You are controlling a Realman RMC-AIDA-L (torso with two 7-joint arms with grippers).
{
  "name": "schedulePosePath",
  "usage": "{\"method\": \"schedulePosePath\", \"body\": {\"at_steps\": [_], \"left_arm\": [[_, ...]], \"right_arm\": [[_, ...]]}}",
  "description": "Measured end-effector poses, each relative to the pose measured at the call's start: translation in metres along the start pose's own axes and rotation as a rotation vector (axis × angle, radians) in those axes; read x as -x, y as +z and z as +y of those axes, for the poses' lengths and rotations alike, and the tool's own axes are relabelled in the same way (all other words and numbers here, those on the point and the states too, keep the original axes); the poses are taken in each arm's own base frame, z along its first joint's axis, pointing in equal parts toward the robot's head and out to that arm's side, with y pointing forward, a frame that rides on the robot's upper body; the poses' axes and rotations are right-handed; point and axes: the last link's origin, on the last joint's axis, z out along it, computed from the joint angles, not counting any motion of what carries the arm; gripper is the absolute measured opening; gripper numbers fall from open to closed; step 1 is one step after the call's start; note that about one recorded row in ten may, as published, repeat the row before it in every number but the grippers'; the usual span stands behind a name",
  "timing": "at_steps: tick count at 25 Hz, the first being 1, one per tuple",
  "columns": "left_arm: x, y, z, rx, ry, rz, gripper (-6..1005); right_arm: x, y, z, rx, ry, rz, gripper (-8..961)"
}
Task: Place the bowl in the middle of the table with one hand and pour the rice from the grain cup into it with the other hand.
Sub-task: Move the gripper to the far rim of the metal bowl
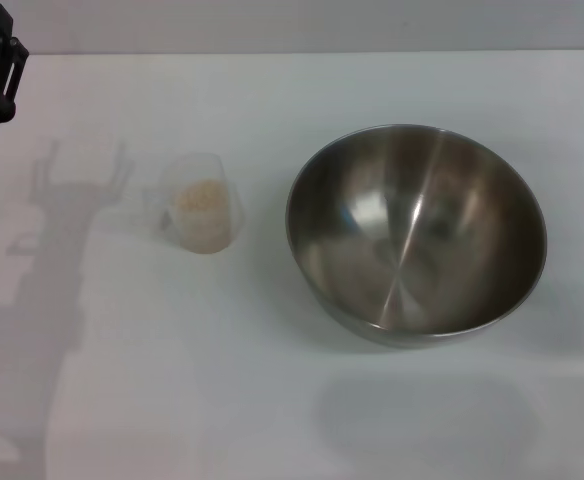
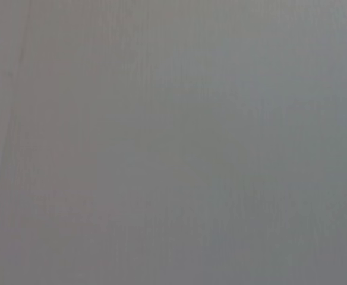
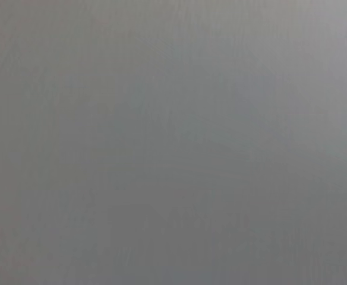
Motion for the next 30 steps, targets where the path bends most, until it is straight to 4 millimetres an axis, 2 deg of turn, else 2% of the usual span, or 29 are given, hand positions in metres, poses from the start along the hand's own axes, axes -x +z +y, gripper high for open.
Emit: {"method": "schedulePosePath", "body": {"at_steps": [8,12,23,28,30], "left_arm": [[0.002,0.000,-0.001,0.001,0.004,-0.011,859],[0.004,0.000,-0.003,0.002,0.013,-0.026,860],[0.003,0.001,-0.010,-0.025,-0.052,-0.018,860],[0.003,0.001,-0.012,-0.025,-0.045,-0.016,859],[0.003,0.002,-0.012,-0.028,-0.046,-0.014,859]], "right_arm": [[0.000,-0.004,-0.004,-0.015,0.038,-0.002,797],[0.001,0.001,-0.003,-0.012,0.084,-0.008,796],[0.002,0.007,0.001,-0.001,0.079,-0.012,797],[0.002,0.010,0.003,0.004,0.009,-0.010,797],[0.001,0.019,0.006,-0.011,-0.056,0.013,797]]}}
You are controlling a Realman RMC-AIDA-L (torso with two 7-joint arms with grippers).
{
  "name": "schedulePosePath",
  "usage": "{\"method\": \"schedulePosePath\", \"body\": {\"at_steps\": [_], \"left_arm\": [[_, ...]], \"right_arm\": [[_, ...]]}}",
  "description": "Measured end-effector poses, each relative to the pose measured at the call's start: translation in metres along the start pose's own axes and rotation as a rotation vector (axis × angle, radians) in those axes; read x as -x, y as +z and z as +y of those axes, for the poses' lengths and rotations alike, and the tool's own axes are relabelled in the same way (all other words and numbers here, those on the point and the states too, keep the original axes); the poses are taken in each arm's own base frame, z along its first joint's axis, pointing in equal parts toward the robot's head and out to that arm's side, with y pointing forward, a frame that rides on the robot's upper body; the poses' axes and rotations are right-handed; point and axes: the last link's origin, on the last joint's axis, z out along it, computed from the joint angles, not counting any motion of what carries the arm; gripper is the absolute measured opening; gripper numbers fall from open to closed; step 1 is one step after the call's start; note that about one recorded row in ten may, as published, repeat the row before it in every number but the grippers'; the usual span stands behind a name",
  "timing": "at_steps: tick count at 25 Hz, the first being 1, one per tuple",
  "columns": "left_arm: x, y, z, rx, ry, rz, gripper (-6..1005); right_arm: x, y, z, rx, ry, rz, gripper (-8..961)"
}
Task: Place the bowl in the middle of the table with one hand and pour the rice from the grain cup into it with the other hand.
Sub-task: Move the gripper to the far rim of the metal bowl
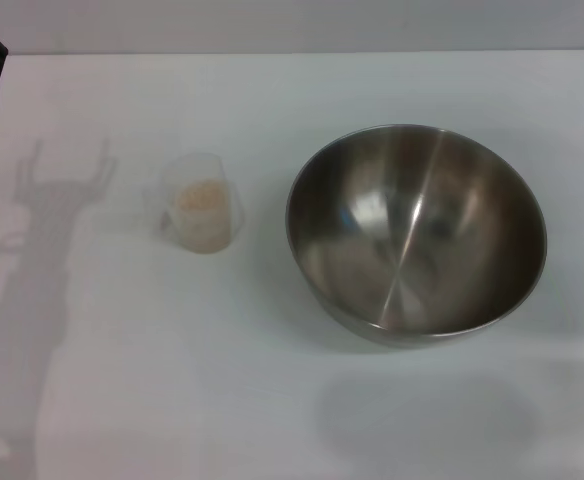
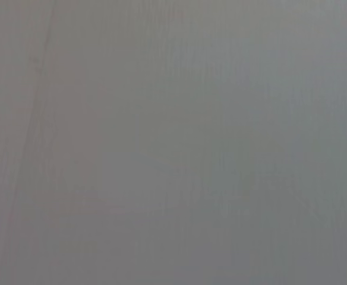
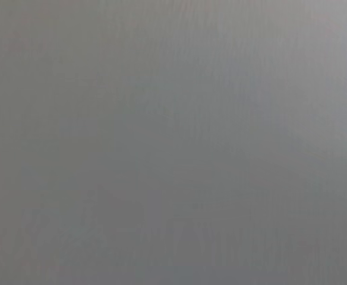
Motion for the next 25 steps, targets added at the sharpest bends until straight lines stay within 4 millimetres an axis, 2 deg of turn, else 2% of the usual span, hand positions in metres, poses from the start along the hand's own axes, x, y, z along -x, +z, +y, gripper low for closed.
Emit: {"method": "schedulePosePath", "body": {"at_steps": [4,5,8,14,20,25], "left_arm": [[0.000,-0.001,0.001,-0.006,0.003,0.000,860],[0.000,-0.001,0.001,-0.006,0.005,-0.001,860],[0.000,-0.001,0.000,-0.008,0.007,-0.001,860],[-0.001,0.000,-0.002,-0.024,0.003,0.008,860],[-0.002,0.000,-0.004,-0.033,0.007,0.015,859],[-0.004,0.001,-0.006,-0.049,0.004,0.025,859]], "right_arm": [[0.000,0.016,-0.001,-0.052,-0.014,0.057,797],[0.000,0.025,0.002,-0.047,0.021,0.118,797],[0.004,0.036,0.008,-0.017,0.074,0.188,796],[0.012,0.066,0.029,0.230,0.239,0.527,796],[0.036,0.068,0.044,0.534,0.310,0.796,796],[0.067,0.065,0.033,0.735,0.326,0.977,796]]}}
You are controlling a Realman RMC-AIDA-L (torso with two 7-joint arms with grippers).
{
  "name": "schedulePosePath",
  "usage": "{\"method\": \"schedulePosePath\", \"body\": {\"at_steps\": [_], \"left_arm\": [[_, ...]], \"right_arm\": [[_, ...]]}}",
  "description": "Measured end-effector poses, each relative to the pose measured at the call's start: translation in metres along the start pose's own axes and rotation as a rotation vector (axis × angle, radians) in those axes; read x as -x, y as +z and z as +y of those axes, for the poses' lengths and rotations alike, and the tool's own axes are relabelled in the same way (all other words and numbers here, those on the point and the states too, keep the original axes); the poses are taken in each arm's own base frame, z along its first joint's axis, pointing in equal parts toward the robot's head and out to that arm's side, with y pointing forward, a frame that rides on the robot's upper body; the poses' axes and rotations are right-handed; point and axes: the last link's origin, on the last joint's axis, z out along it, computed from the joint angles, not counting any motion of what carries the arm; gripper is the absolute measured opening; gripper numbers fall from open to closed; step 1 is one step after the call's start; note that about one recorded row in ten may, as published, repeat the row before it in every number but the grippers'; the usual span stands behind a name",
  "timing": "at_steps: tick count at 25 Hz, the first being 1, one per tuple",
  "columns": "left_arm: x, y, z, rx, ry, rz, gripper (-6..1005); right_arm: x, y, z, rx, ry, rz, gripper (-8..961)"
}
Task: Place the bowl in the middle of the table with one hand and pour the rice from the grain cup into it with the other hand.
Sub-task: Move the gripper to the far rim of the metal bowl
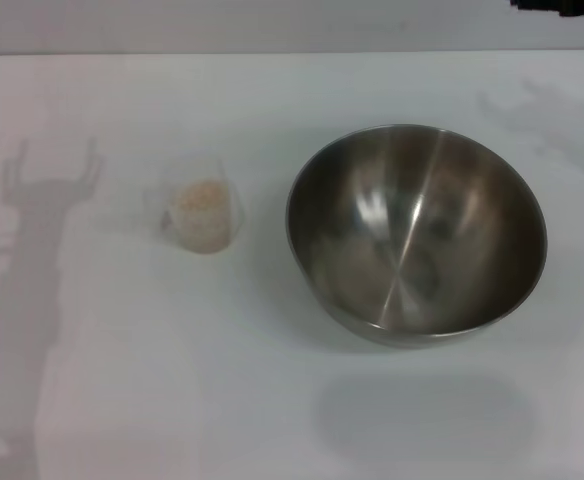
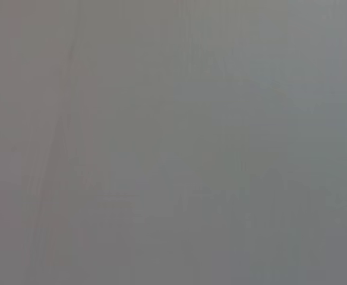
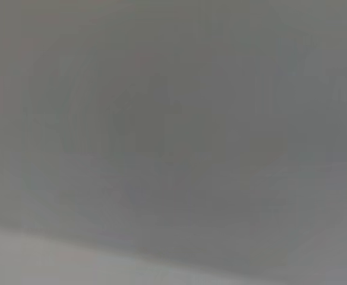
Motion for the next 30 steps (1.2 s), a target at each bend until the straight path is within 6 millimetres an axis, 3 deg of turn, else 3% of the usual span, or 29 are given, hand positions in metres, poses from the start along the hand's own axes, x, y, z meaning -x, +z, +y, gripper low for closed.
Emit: {"method": "schedulePosePath", "body": {"at_steps": [3,7,16,30], "left_arm": [[-0.001,-0.001,-0.001,-0.001,0.002,0.010,860],[-0.002,0.000,-0.001,-0.001,0.005,0.013,860],[-0.002,0.001,0.000,0.002,0.005,0.015,860],[-0.005,-0.001,-0.003,-0.003,0.002,0.035,859]], "right_arm": [[0.004,-0.017,-0.003,0.080,0.033,0.118,797],[0.002,-0.025,-0.012,0.134,0.056,0.255,797],[-0.018,-0.005,-0.024,0.193,0.086,0.499,794],[-0.028,0.013,-0.003,0.269,0.035,0.616,790]]}}
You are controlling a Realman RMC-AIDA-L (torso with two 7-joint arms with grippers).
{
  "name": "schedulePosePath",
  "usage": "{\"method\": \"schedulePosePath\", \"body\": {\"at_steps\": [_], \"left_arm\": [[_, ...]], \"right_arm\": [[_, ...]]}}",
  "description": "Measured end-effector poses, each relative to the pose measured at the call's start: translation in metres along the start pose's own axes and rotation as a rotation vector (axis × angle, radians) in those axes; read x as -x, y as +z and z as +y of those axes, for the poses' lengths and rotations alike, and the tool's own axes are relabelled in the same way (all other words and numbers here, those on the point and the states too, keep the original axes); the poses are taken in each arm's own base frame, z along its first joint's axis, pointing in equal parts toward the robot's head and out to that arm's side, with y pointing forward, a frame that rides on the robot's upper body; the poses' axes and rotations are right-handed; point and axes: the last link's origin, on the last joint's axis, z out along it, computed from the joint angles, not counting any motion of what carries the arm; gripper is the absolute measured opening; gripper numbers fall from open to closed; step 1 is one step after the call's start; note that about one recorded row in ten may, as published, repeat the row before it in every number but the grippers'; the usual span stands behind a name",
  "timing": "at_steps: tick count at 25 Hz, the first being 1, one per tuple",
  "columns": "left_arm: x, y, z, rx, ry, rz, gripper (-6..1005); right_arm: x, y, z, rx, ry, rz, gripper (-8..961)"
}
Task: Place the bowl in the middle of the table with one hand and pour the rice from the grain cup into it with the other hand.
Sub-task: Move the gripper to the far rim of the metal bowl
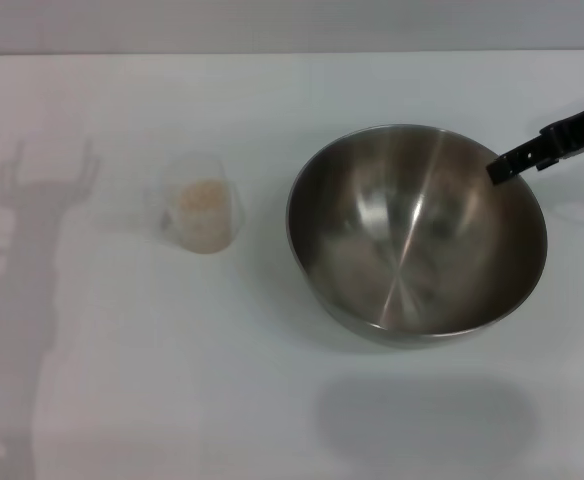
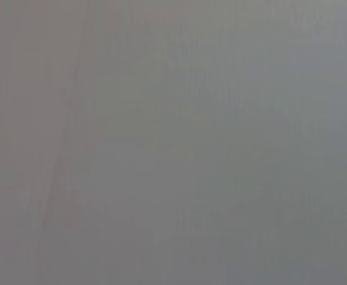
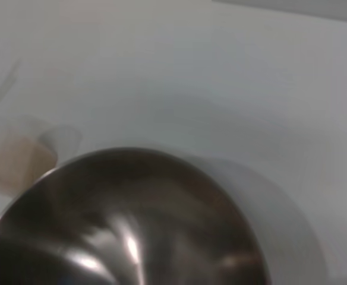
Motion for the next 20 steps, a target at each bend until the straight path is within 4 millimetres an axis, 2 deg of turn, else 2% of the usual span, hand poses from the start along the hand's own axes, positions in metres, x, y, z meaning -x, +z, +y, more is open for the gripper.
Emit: {"method": "schedulePosePath", "body": {"at_steps": [10,19,20], "left_arm": [[0.000,0.000,0.000,-0.001,-0.001,0.002,859],[-0.003,-0.002,-0.001,-0.004,0.000,0.017,859],[-0.003,-0.002,-0.001,-0.004,0.000,0.017,859]], "right_arm": [[-0.004,0.020,-0.004,-0.003,0.001,0.053,787],[-0.008,0.030,-0.002,-0.012,-0.017,0.077,784],[-0.008,0.030,-0.002,-0.015,-0.020,0.081,735]]}}
